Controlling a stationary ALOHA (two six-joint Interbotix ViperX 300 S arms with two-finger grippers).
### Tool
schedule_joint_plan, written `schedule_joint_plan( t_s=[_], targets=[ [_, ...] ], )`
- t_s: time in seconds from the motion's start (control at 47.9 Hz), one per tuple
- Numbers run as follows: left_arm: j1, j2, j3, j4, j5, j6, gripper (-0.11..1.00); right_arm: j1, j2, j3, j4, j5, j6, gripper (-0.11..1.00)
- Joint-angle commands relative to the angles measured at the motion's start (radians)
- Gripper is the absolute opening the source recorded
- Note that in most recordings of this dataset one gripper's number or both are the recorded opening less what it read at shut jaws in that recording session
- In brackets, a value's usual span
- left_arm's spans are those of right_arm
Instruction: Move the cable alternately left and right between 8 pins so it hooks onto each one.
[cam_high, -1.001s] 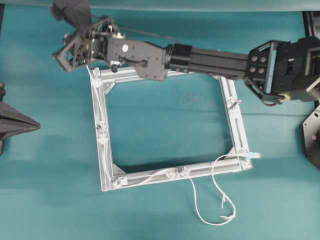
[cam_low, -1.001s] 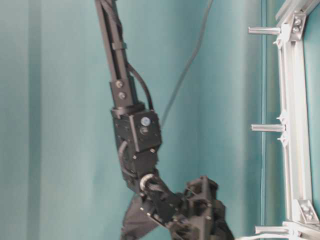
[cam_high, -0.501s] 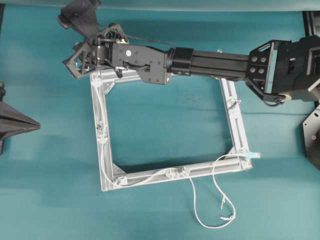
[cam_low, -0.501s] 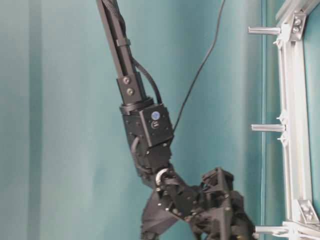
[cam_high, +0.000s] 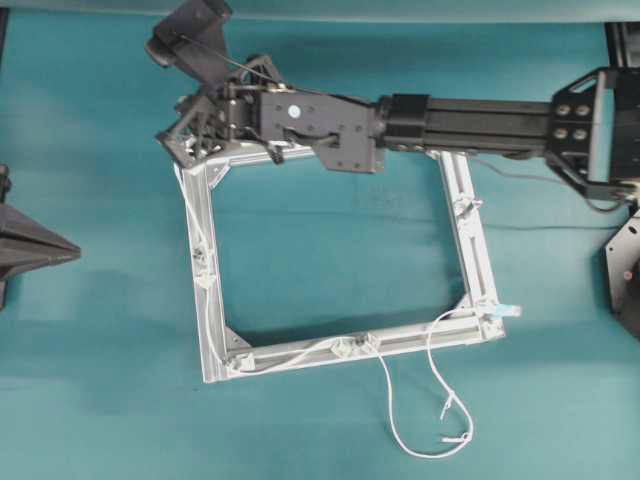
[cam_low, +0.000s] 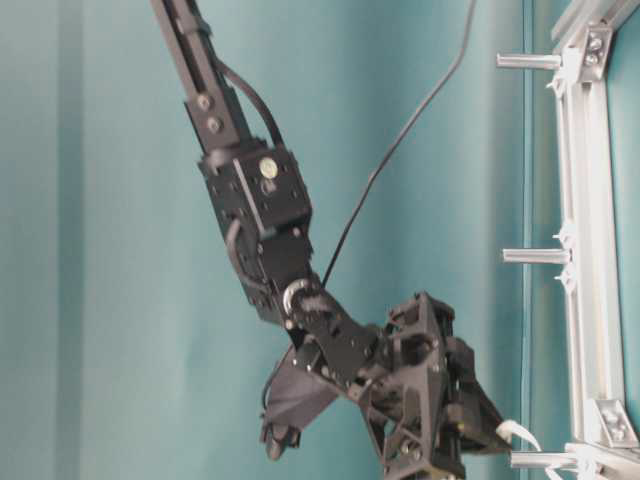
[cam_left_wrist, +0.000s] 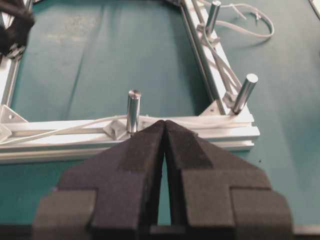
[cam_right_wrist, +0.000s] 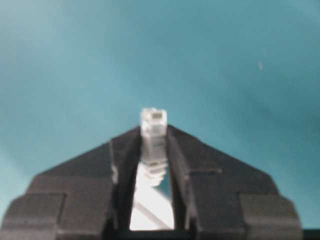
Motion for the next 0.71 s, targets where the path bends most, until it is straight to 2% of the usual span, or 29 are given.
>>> schedule_joint_plan(
  t_s=[0.0,0.375,0.688],
  targets=[
    [-0.003,0.006,-0.014,0.003,0.018,0.002,0.01,0.018,-0.083,0.044,-0.002,-0.023,0.014,0.19],
    [-0.002,0.006,-0.025,0.003,0.060,-0.002,0.01,0.043,-0.221,0.325,-0.012,-0.179,0.176,0.19],
    [-0.002,0.006,-0.026,0.003,0.061,-0.002,0.01,0.072,-0.282,0.442,-0.017,-0.184,0.189,0.19]
  ],
)
